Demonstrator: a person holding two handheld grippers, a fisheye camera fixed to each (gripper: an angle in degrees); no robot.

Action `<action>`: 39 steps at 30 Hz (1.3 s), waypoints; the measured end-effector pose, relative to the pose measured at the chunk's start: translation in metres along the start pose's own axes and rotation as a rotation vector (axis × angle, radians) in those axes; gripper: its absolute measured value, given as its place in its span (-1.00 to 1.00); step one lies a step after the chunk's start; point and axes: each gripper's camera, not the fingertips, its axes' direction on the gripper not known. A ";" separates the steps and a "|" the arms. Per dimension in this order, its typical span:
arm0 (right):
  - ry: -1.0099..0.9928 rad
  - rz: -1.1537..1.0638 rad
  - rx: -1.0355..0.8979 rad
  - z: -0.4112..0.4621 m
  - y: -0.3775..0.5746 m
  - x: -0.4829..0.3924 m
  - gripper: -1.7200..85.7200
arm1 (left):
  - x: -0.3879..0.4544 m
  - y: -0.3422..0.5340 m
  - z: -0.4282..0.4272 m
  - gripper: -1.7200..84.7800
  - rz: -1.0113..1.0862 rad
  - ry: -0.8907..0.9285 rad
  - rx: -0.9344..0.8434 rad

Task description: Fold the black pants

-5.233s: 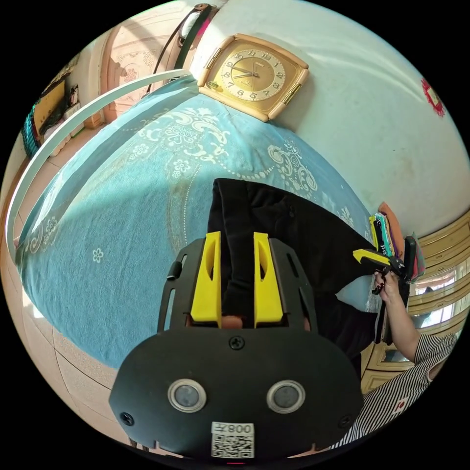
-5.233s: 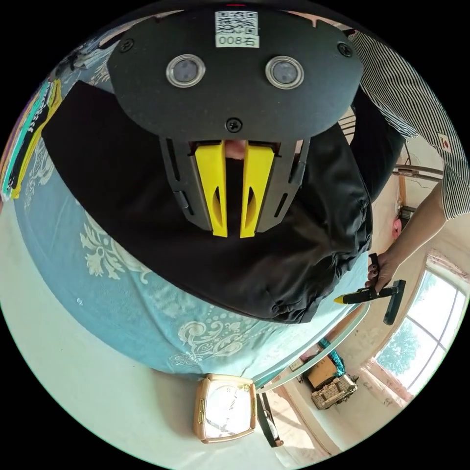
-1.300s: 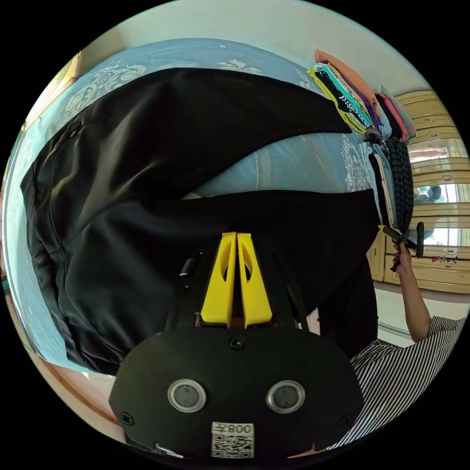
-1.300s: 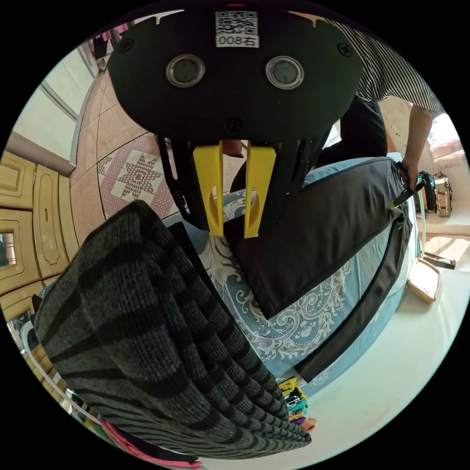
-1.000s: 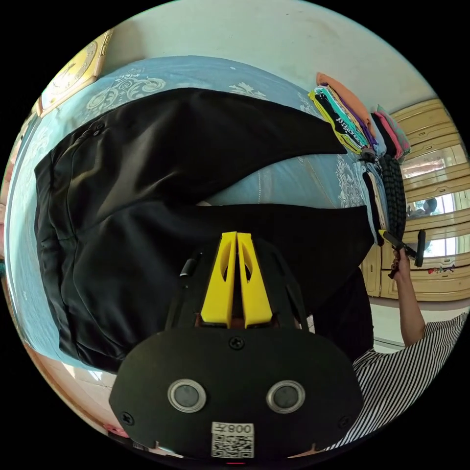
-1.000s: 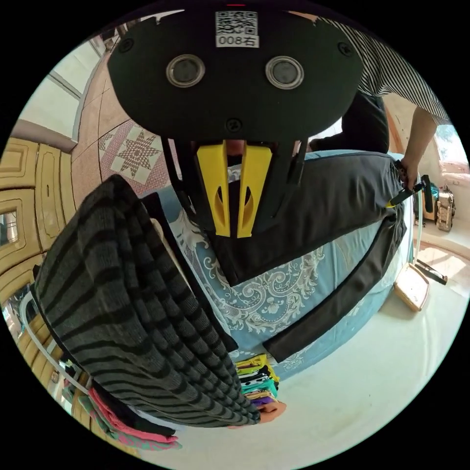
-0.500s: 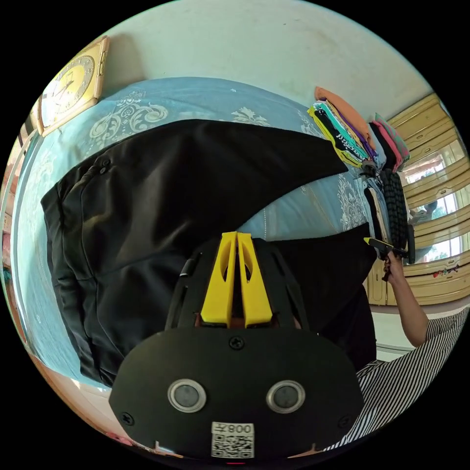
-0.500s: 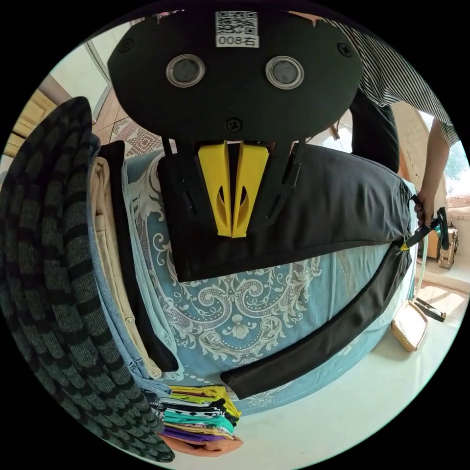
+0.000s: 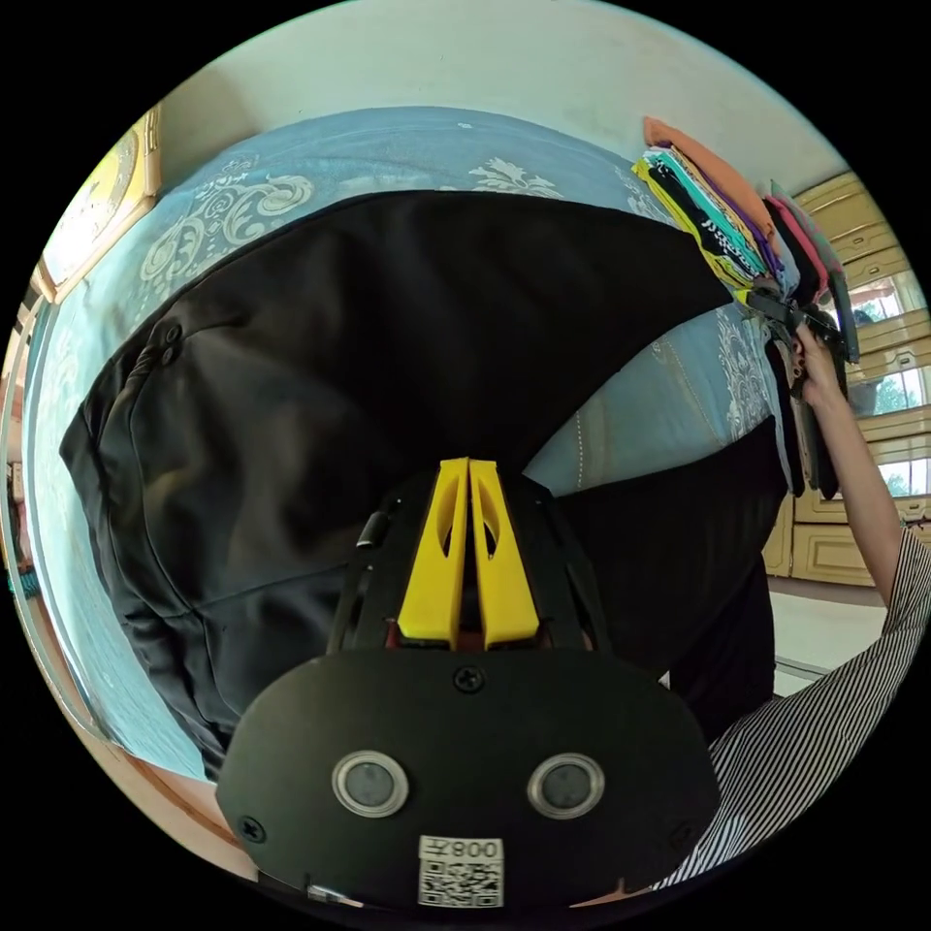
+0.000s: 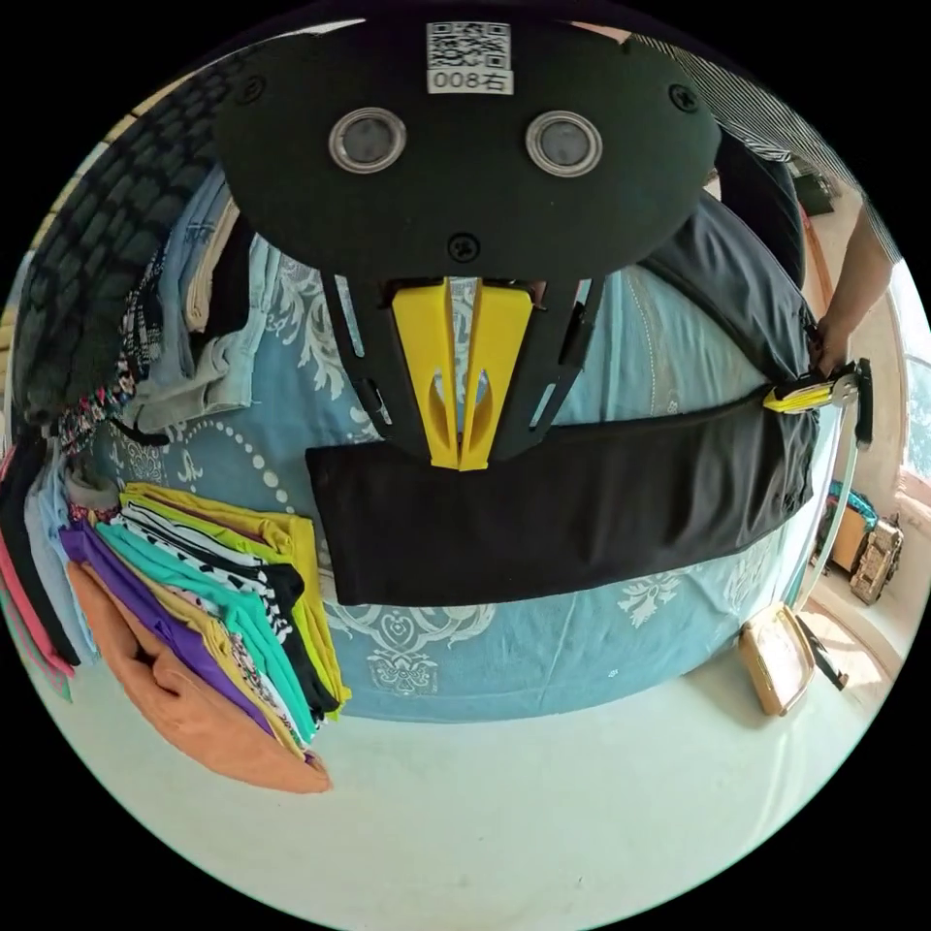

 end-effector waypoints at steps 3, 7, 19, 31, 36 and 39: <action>0.040 -0.036 -0.162 0.032 -0.030 -0.007 -0.96 | -0.007 0.004 -0.004 -0.96 0.001 0.015 0.006; -0.073 0.021 -0.103 0.029 -0.031 -0.002 -0.96 | -0.015 0.012 -0.009 -0.96 0.006 0.022 0.014; -0.210 -0.128 0.024 -0.017 -0.062 -0.061 -0.96 | -0.057 0.076 -0.066 -0.96 -0.087 0.065 0.182; -0.348 -0.304 -0.200 0.024 -0.035 -0.201 -0.96 | -0.113 0.125 -0.075 -0.96 -0.211 0.064 0.113; -0.321 -0.317 -0.182 0.014 -0.059 -0.227 -0.96 | -0.135 0.153 -0.112 -0.96 -0.234 0.081 0.232; -0.359 -0.331 -0.158 0.006 -0.075 -0.252 -0.96 | -0.164 0.181 -0.137 -0.96 -0.349 -0.005 0.282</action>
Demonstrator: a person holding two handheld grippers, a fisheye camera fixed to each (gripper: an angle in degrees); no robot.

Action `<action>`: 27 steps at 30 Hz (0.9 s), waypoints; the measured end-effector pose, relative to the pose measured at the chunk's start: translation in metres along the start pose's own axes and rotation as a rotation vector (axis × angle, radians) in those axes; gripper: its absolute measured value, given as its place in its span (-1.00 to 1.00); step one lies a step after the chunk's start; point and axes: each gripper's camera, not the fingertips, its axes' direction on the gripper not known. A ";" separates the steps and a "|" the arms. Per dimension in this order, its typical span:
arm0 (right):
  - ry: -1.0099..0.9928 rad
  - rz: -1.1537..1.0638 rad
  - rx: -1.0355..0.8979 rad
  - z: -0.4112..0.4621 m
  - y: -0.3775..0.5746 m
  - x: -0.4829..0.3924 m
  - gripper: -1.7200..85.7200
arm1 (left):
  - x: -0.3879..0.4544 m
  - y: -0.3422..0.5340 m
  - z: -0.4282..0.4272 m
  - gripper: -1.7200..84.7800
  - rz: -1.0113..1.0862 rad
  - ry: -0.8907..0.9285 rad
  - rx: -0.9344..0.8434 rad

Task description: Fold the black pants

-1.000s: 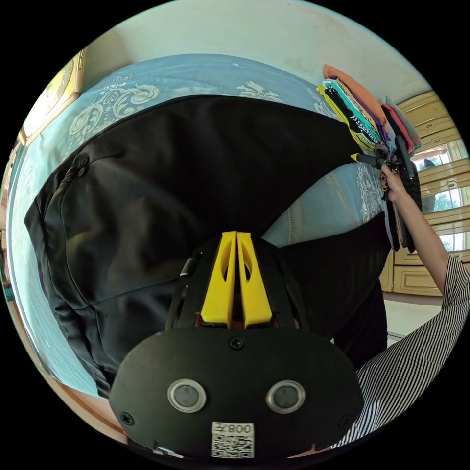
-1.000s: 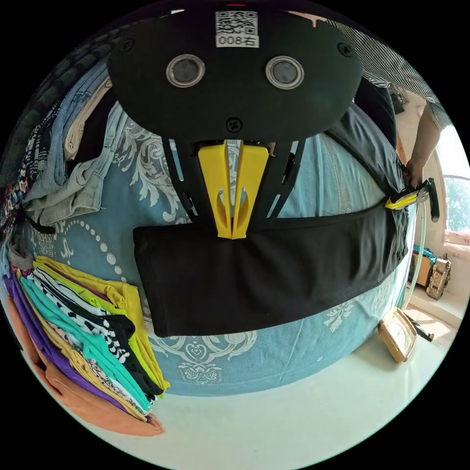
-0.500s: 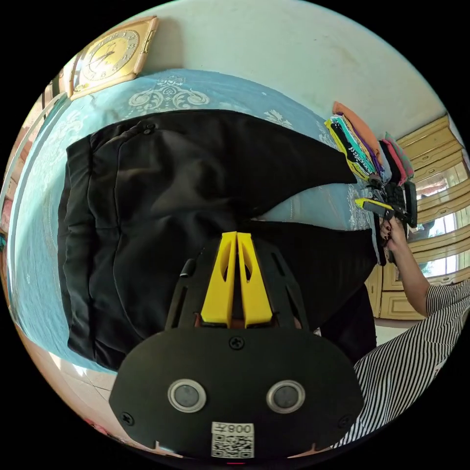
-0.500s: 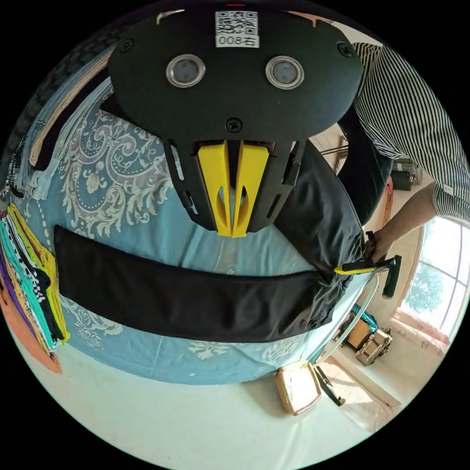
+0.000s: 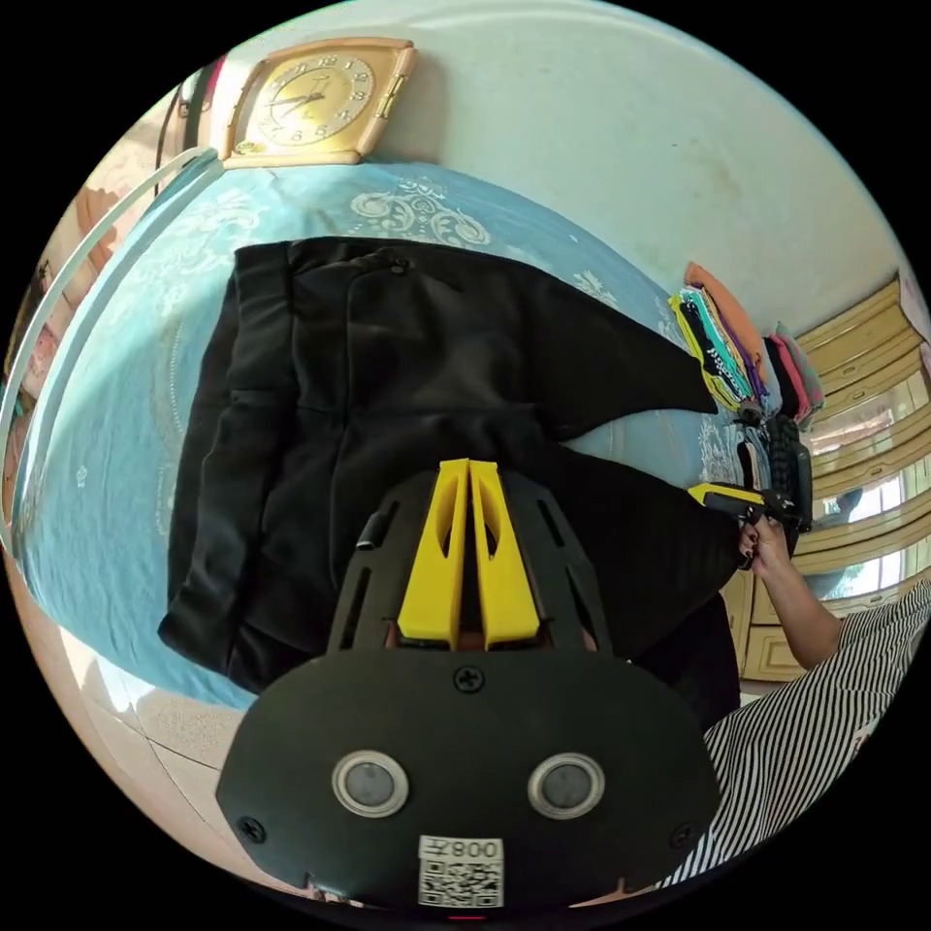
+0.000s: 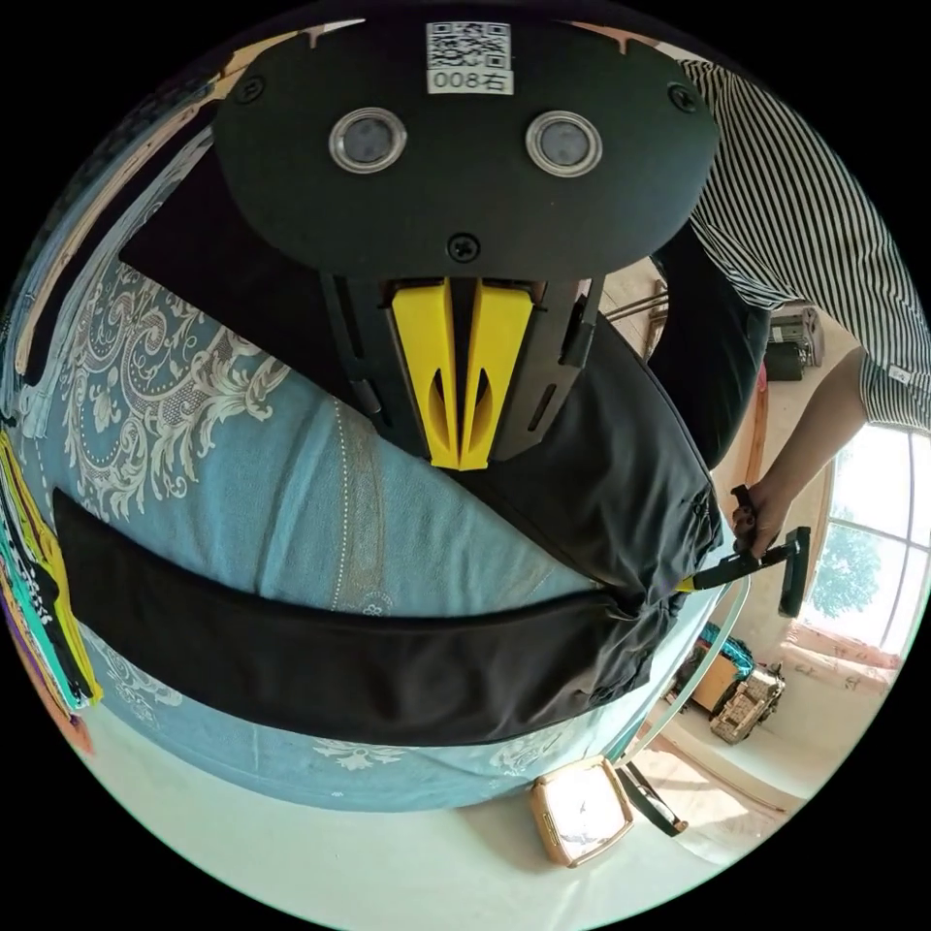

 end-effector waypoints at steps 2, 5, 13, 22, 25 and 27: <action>-0.032 -0.032 0.011 0.002 -0.018 -0.018 -0.96 | -0.026 0.009 -0.015 -0.96 -0.115 -0.086 0.025; -0.110 -0.137 0.004 0.015 -0.051 -0.059 -0.96 | -0.063 0.024 -0.028 -0.96 -0.248 -0.120 0.020; -0.114 -0.281 -0.168 0.070 -0.113 -0.133 -0.96 | -0.080 0.013 -0.057 -0.93 -0.193 -0.028 0.073; 0.045 -0.320 -0.001 0.047 -0.211 -0.162 -0.94 | -0.073 -0.102 -0.074 -0.81 0.063 0.043 0.143; 0.096 -0.335 0.008 0.046 -0.256 -0.169 -0.91 | -0.070 -0.147 -0.075 -0.79 0.127 -0.006 0.092; 0.122 -0.350 0.016 0.045 -0.279 -0.175 -0.89 | -0.066 -0.171 -0.076 -0.79 0.170 -0.040 0.061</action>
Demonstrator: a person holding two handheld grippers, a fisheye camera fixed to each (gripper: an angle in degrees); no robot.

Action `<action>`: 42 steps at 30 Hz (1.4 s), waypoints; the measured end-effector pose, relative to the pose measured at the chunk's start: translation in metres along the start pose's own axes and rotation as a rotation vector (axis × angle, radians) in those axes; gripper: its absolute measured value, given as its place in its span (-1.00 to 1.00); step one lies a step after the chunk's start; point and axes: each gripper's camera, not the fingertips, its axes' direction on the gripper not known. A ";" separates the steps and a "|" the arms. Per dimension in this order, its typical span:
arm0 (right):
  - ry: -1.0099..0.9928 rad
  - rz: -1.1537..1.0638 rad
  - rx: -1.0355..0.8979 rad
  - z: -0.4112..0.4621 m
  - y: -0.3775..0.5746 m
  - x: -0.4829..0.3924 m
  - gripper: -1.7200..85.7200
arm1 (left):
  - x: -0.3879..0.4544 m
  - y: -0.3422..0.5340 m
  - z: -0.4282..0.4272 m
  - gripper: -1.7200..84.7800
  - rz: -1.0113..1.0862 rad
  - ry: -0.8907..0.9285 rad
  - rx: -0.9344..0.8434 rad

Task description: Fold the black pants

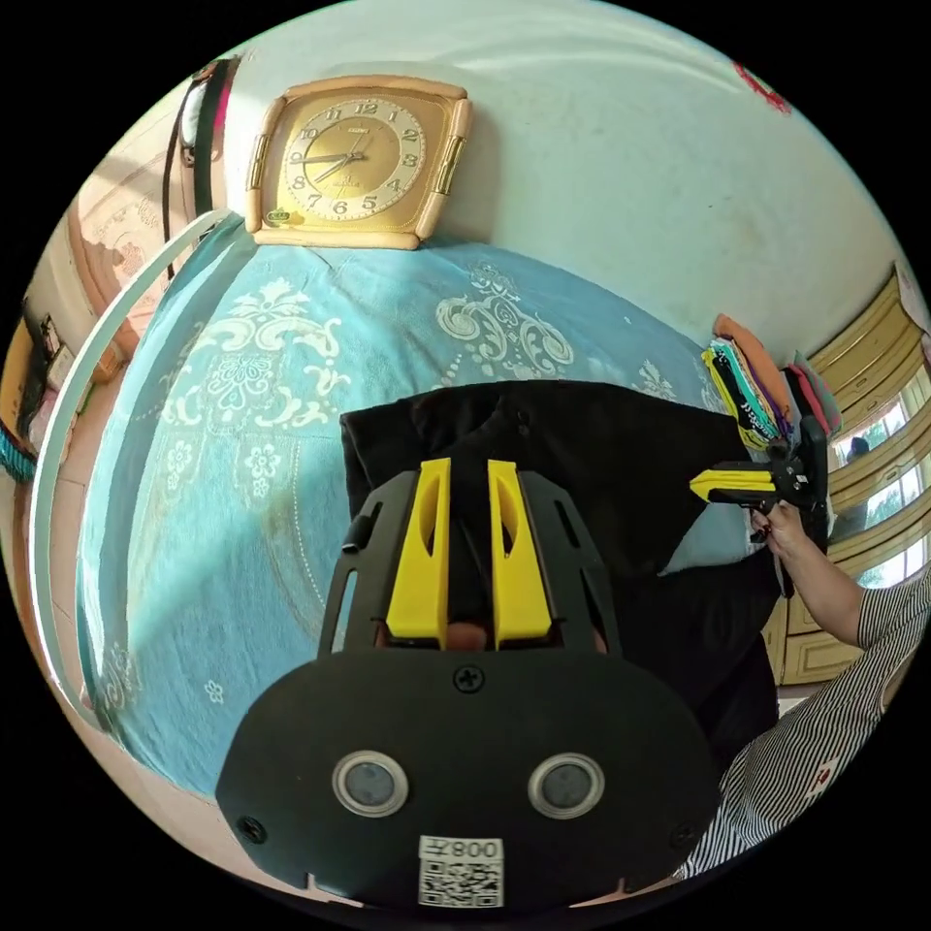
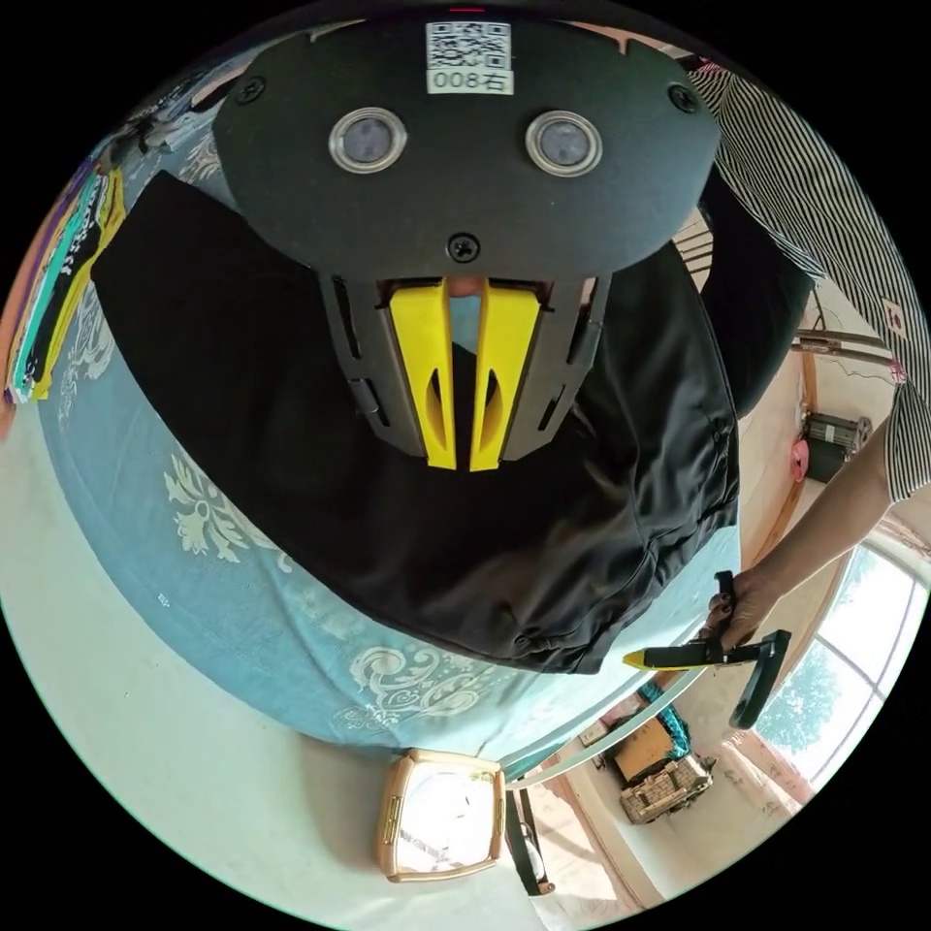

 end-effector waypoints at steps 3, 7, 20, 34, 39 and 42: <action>0.014 -0.018 -0.001 0.000 -0.034 0.002 -0.87 | 0.001 -0.035 0.002 -0.78 0.075 -0.059 -0.079; 0.065 -0.035 -0.003 0.001 -0.072 -0.001 -0.84 | 0.005 -0.076 0.008 -0.77 0.175 -0.142 -0.205; 0.162 -0.076 -0.107 0.026 -0.158 -0.015 -0.76 | 0.020 -0.146 0.034 -0.74 0.284 -0.178 -0.433; 0.168 -0.118 -0.237 0.059 -0.195 -0.048 -0.79 | 0.054 -0.173 0.017 -0.80 0.330 -0.183 -0.477; 0.111 -0.038 -0.232 0.062 -0.195 -0.051 -0.87 | 0.071 -0.167 0.006 -0.87 0.318 -0.261 -0.445; 0.097 -0.010 -0.236 0.065 -0.192 -0.058 -0.90 | 0.077 -0.165 -0.004 -0.90 0.287 -0.264 -0.431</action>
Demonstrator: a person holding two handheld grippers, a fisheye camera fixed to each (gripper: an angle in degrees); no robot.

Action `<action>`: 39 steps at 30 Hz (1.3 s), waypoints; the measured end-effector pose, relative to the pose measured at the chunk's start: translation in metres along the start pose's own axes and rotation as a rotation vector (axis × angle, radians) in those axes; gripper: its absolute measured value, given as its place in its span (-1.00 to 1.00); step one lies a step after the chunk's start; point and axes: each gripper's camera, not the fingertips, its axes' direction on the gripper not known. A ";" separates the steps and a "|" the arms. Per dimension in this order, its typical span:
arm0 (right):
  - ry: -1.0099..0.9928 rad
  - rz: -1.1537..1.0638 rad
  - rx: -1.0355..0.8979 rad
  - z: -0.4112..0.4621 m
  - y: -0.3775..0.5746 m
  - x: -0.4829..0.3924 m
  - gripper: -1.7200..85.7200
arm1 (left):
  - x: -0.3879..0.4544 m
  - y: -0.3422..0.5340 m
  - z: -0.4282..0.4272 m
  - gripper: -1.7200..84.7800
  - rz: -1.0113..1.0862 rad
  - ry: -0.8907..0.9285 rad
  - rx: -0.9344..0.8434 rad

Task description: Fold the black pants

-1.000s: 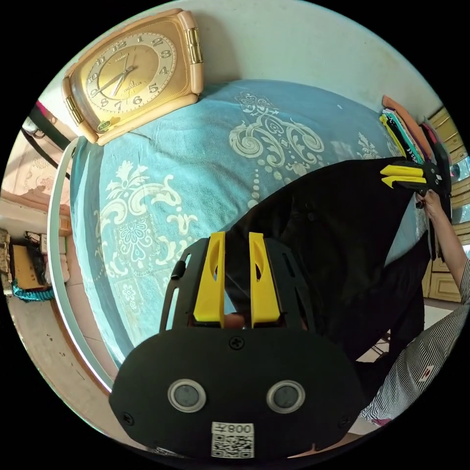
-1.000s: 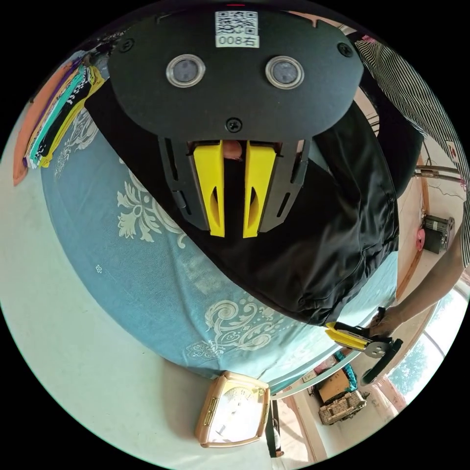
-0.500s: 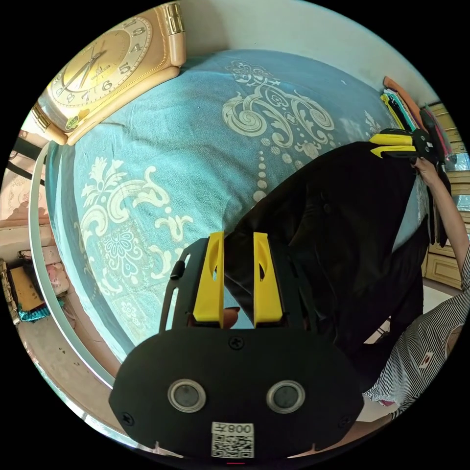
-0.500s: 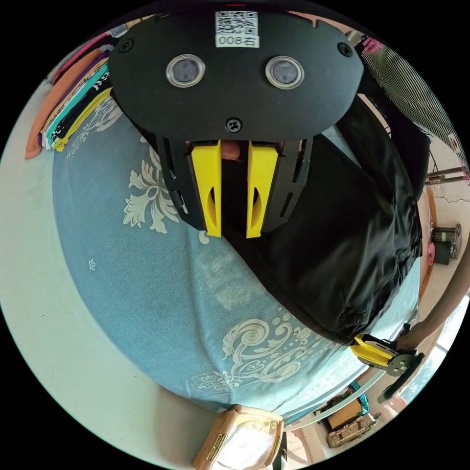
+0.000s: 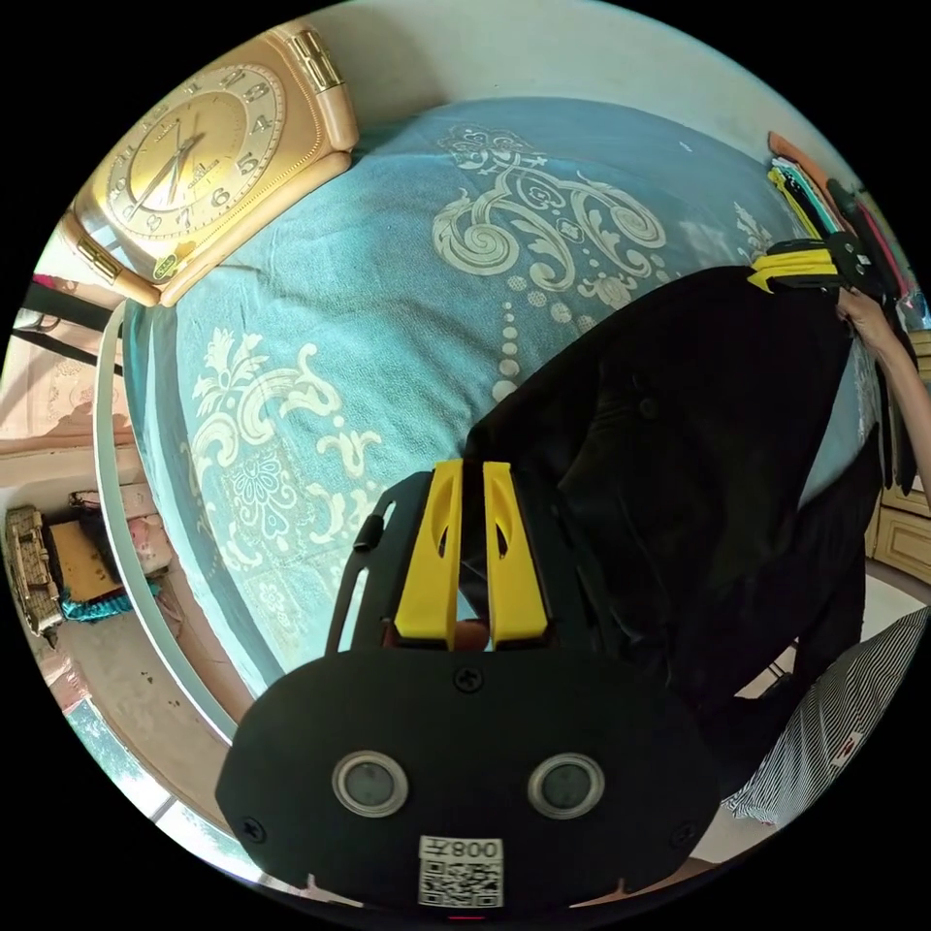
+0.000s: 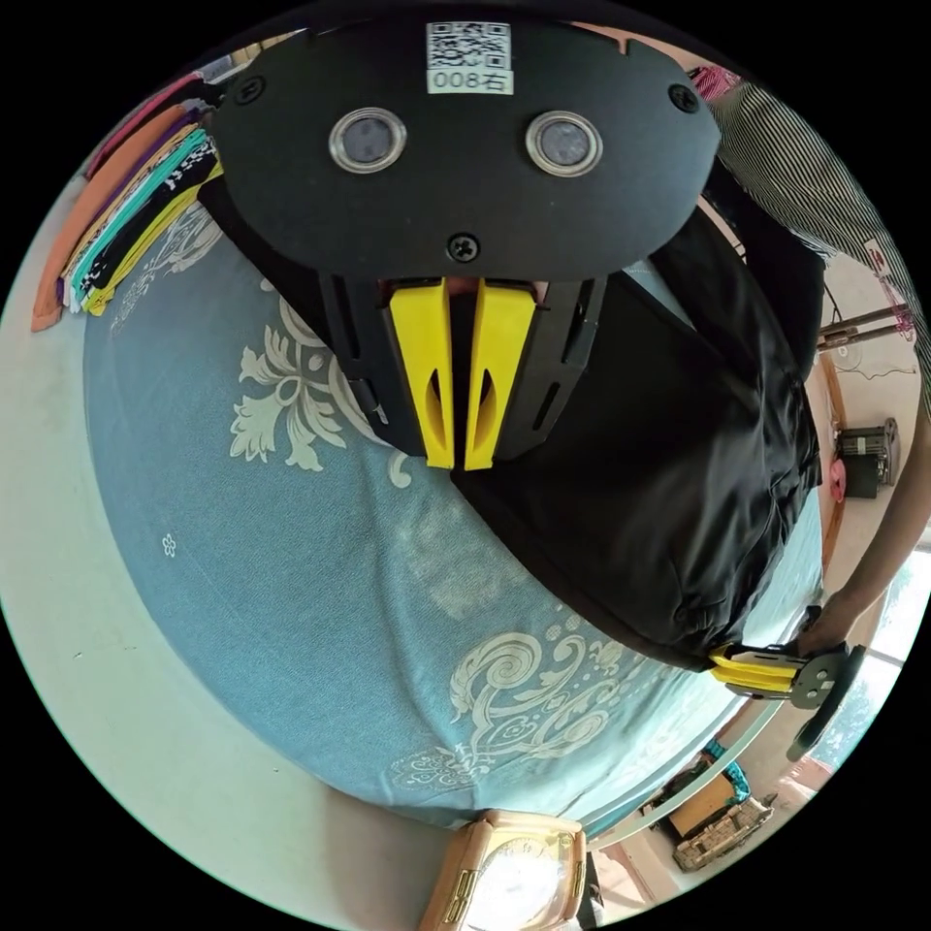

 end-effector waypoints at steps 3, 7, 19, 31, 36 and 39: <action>0.031 -0.002 -0.004 0.001 0.004 -0.012 -0.92 | 0.005 0.008 -0.013 -0.92 -0.008 0.001 0.019; 0.027 0.022 0.032 -0.007 0.019 -0.025 -0.93 | 0.015 0.021 -0.033 -0.93 -0.007 -0.009 0.033; 0.007 0.067 0.162 -0.037 0.112 -0.083 -0.93 | 0.070 0.090 -0.089 -0.92 0.048 -0.057 0.130; 0.003 0.007 0.163 -0.010 0.231 -0.180 -0.93 | 0.137 0.210 -0.098 -0.92 0.197 -0.020 0.165; -0.003 -0.025 0.140 0.016 0.270 -0.221 -0.93 | 0.161 0.249 -0.073 -0.92 0.252 -0.009 0.092; 0.005 -0.047 0.101 0.040 0.289 -0.245 -0.93 | 0.171 0.268 -0.054 -0.92 0.267 -0.008 0.048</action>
